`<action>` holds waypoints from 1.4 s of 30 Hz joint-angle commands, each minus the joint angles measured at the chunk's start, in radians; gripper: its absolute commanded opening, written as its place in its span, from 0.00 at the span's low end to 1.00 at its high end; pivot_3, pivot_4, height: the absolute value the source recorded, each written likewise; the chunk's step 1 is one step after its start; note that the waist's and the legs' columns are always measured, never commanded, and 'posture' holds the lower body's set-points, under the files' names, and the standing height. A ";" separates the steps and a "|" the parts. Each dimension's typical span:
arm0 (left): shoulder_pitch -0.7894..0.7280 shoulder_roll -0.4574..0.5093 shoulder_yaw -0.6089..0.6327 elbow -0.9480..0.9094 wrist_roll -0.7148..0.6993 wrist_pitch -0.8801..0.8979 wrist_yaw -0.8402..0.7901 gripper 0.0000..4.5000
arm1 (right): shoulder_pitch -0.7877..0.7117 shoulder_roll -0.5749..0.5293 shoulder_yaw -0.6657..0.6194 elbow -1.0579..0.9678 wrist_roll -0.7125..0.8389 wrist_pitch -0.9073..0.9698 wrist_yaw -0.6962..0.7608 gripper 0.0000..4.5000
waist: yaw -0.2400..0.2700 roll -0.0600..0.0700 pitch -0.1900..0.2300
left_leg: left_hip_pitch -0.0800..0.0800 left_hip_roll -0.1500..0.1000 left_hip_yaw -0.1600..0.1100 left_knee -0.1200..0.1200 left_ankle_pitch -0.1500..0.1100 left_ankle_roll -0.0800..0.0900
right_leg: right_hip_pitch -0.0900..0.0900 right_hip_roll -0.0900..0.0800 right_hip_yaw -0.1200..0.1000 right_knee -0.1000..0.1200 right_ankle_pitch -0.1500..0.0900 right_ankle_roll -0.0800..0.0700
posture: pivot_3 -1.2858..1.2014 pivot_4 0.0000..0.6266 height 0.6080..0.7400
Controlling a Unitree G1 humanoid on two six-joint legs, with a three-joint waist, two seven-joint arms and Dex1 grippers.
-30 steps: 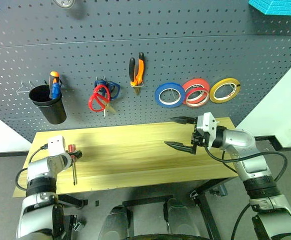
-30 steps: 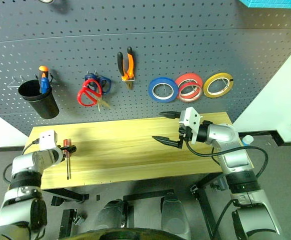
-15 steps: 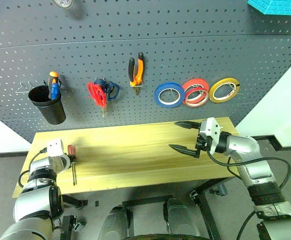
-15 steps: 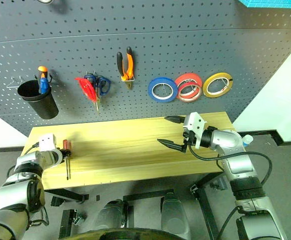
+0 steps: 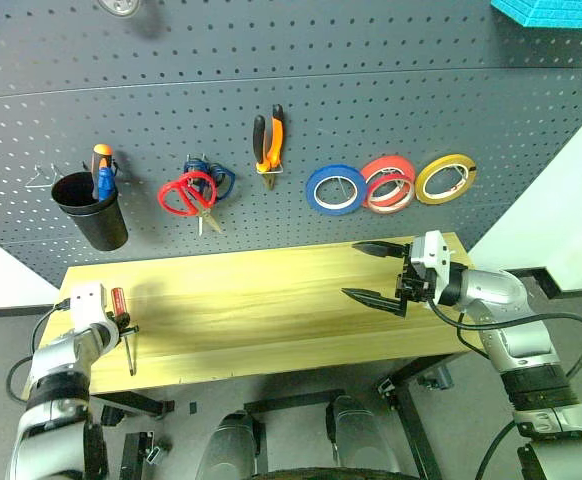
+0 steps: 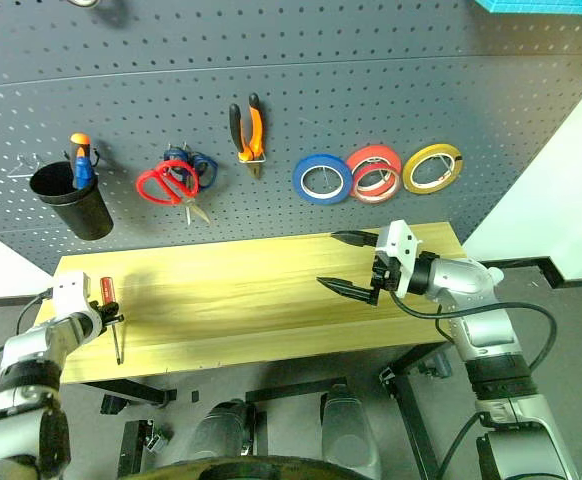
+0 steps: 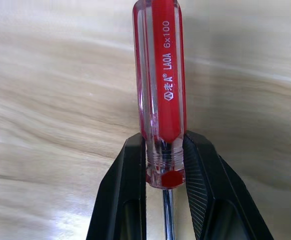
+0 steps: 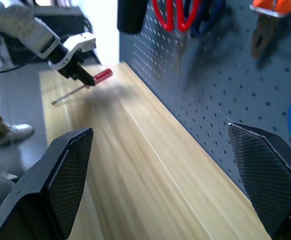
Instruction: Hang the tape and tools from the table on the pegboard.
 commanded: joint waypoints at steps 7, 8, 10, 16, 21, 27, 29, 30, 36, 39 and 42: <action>0.364 -0.027 0.143 -0.781 -0.374 -0.213 -0.375 0.15 | -0.098 0.009 -0.047 -0.111 0.166 0.159 0.021 1.00 | 0.016 0.000 0.000 | -0.001 0.000 0.001 0.001 -0.001 -0.001 | 0.000 -0.002 -0.001 -0.003 -0.003 -0.002 | 0.48 0.13 1.00; 0.354 -0.021 0.158 -0.807 -0.403 -0.212 -0.380 0.15 | -0.109 0.012 -0.048 -0.110 0.171 0.165 0.021 1.00 | 0.016 0.001 0.000 | -0.002 0.000 0.002 0.001 -0.002 -0.002 | 0.001 -0.002 -0.001 -0.004 -0.003 -0.002 | 0.48 0.13 1.00; 0.286 -0.012 0.205 -0.846 -0.472 -0.216 -0.347 0.15 | -0.128 0.018 -0.047 -0.109 0.177 0.170 0.023 1.00 | 0.016 0.001 0.000 | -0.002 0.000 0.002 0.001 -0.002 -0.002 | 0.002 -0.002 -0.002 -0.006 -0.003 -0.002 | 0.49 0.12 1.00; -0.078 0.071 0.302 -0.764 -0.436 -0.314 -0.145 0.15 | -0.201 0.079 -0.059 -0.150 0.219 0.189 -0.027 1.00 | 0.012 0.000 -0.001 | -0.003 0.000 0.001 0.001 0.000 0.000 | 0.002 -0.001 -0.003 -0.008 -0.001 -0.002 | 0.48 0.10 1.00; -0.211 0.134 0.254 -0.675 -0.304 -0.408 -0.104 0.15 | -0.195 0.092 -0.050 -0.166 0.215 0.192 -0.034 1.00 | 0.009 0.001 -0.002 | -0.003 0.000 0.003 -0.002 0.000 0.001 | 0.002 -0.001 -0.001 -0.011 0.002 -0.001 | 0.48 0.09 1.00; -0.258 0.175 0.212 -0.428 -0.140 -0.562 -0.111 0.15 | -0.184 0.090 -0.057 -0.169 0.211 0.191 -0.044 1.00 | 0.008 0.000 -0.003 | -0.002 0.000 0.003 0.000 0.000 0.001 | 0.003 -0.001 -0.001 -0.011 0.002 -0.001 | 0.48 0.07 1.00; -0.272 0.165 0.198 -0.351 -0.122 -0.613 -0.126 0.15 | -0.181 0.088 -0.061 -0.169 0.211 0.191 -0.047 1.00 | 0.008 0.000 -0.003 | -0.002 0.000 0.003 0.000 0.000 0.001 | 0.003 0.000 -0.001 -0.010 0.002 -0.001 | 0.48 0.07 1.00; -0.276 0.162 0.190 -0.325 -0.116 -0.632 -0.133 0.15 | -0.181 0.087 -0.061 -0.169 0.211 0.190 -0.049 1.00 | 0.008 0.000 -0.003 | -0.002 0.000 0.003 0.000 0.000 0.001 | 0.003 0.000 -0.001 -0.010 0.002 -0.001 | 0.48 0.07 1.00; -0.296 0.142 0.169 -0.189 -0.148 -0.696 -0.195 0.31 | -0.169 0.077 -0.067 -0.178 0.210 0.189 -0.057 1.00 | 0.008 -0.001 -0.003 | -0.002 0.000 0.003 0.000 0.000 0.001 | 0.003 0.000 -0.001 -0.010 0.004 0.000 | 0.47 0.06 1.00; -0.299 0.137 0.168 -0.167 -0.173 -0.694 -0.219 0.51 | -0.162 0.071 -0.070 -0.181 0.209 0.189 -0.060 1.00 | 0.008 -0.001 -0.004 | -0.002 0.000 0.003 0.000 0.000 0.001 | 0.003 0.000 -0.001 -0.010 0.004 0.000 | 0.47 0.06 1.00; -0.296 0.133 0.170 -0.157 -0.157 -0.720 -0.202 0.74 | -0.154 0.066 -0.072 -0.180 0.207 0.188 -0.060 1.00 | 0.007 -0.002 -0.004 | -0.002 0.000 0.003 0.000 0.000 0.001 | 0.003 0.000 -0.001 -0.009 0.004 0.001 | 0.47 0.06 1.00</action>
